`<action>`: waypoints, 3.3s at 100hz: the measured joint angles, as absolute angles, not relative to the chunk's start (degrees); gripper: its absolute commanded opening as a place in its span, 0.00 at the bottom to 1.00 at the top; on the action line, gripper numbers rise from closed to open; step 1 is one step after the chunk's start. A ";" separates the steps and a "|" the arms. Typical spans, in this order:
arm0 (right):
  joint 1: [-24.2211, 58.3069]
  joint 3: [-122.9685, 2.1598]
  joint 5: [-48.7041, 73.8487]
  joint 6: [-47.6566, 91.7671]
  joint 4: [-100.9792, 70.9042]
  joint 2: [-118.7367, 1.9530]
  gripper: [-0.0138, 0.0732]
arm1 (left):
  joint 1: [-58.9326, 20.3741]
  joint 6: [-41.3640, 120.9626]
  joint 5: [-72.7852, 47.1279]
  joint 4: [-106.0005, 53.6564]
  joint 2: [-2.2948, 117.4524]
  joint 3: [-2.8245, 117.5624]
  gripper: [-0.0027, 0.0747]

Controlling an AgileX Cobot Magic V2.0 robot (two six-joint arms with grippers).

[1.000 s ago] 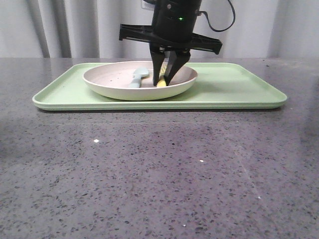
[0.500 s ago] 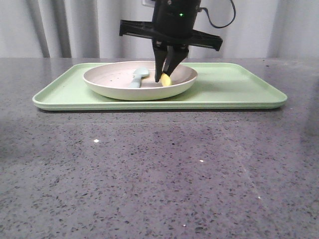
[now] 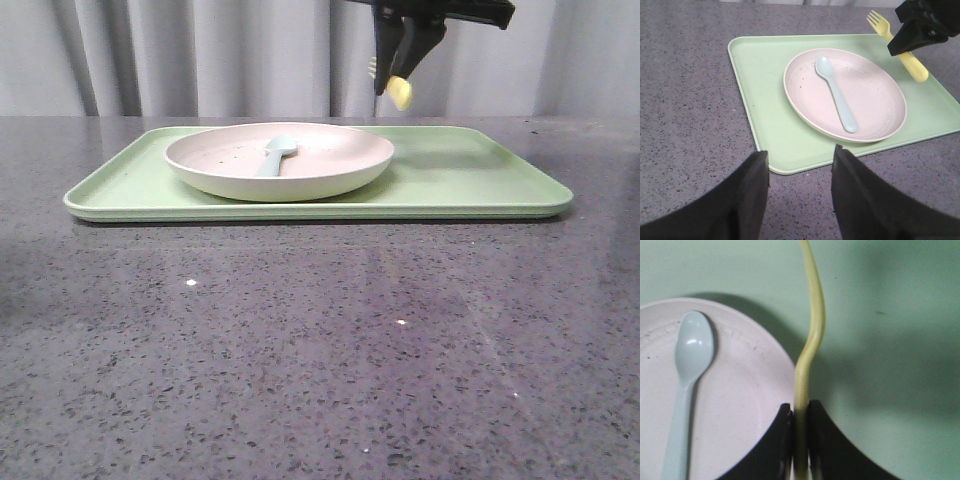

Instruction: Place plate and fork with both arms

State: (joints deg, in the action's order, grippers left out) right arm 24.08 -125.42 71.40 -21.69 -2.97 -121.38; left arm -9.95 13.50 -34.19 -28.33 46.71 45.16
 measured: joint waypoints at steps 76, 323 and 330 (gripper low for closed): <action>23.34 -113.25 71.40 -20.96 3.26 -119.41 0.20 | -9.95 13.50 -34.28 -28.29 46.71 45.16 0.42; 23.19 -35.60 32.64 -20.73 7.13 -37.10 0.08 | 0.92 13.50 -32.44 -23.42 26.97 34.06 0.01; 23.19 -33.19 31.17 -20.73 7.26 -34.24 0.08 | 0.92 13.50 -32.44 -23.42 25.88 33.20 0.01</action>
